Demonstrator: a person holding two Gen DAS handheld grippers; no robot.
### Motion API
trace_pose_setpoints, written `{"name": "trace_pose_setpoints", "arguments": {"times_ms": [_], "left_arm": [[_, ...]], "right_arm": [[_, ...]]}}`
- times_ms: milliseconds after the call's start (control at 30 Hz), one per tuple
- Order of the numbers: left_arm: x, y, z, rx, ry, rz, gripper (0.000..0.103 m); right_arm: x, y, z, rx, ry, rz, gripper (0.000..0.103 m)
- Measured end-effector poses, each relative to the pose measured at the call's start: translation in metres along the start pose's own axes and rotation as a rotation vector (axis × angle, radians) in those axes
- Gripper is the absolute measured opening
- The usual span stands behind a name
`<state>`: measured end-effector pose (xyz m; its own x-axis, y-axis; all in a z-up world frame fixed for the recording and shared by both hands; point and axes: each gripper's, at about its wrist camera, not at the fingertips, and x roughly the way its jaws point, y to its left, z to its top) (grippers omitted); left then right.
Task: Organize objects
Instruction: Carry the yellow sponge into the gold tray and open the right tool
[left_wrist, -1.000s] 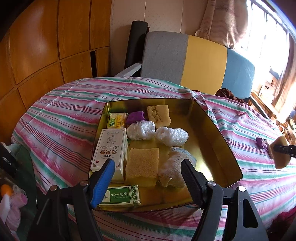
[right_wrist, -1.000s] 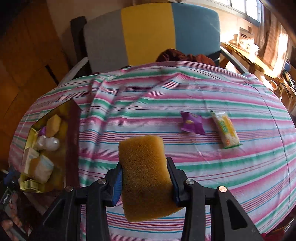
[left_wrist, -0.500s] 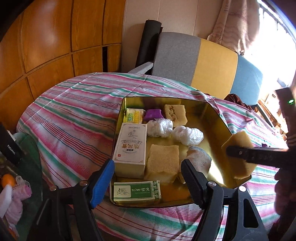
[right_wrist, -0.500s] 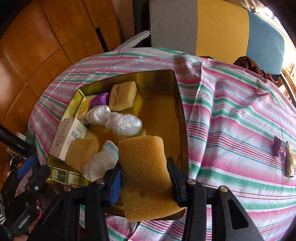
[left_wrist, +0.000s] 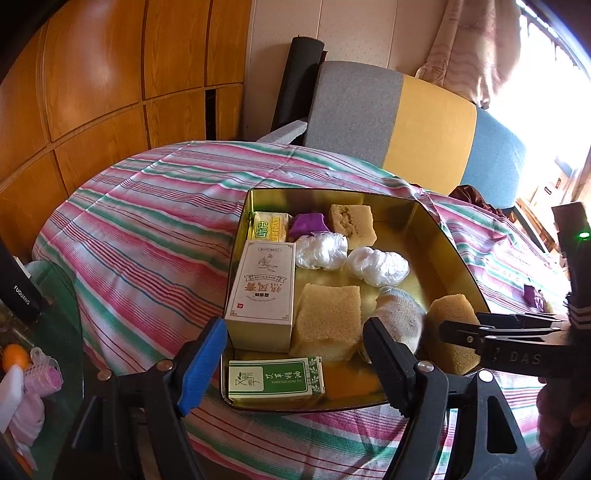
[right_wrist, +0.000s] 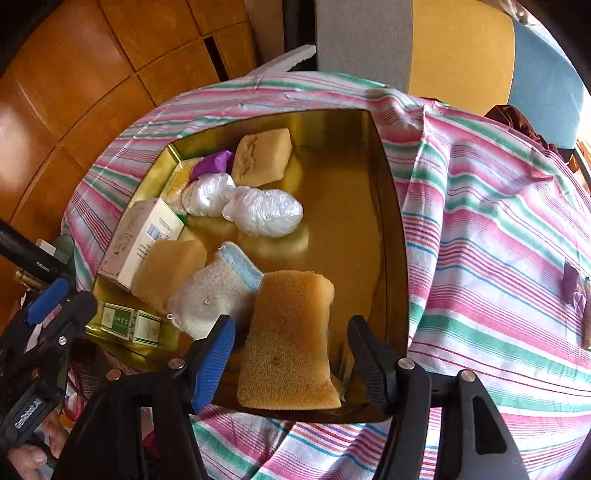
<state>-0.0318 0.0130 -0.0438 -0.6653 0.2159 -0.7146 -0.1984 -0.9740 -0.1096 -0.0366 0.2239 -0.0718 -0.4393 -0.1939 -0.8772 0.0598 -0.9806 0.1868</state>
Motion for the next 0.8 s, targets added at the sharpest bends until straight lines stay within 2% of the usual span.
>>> {"name": "trace_pose_setpoints", "arguments": {"times_ms": [200,400,800], "left_arm": [[-0.005,-0.006,0.001,0.022,-0.014,0.011,0.077],[-0.013,-0.018,0.0,0.061,-0.026,0.006,0.078],[-0.022,-0.052,-0.003,0.16,-0.034,-0.024,0.078]], "right_arm": [[-0.028,-0.01,-0.005,0.027,-0.096,-0.026,0.064],[-0.048,-0.03,-0.011,0.028,-0.13,-0.091,0.064],[-0.072,-0.129,-0.032,0.176,-0.123,-0.228,0.064]]}}
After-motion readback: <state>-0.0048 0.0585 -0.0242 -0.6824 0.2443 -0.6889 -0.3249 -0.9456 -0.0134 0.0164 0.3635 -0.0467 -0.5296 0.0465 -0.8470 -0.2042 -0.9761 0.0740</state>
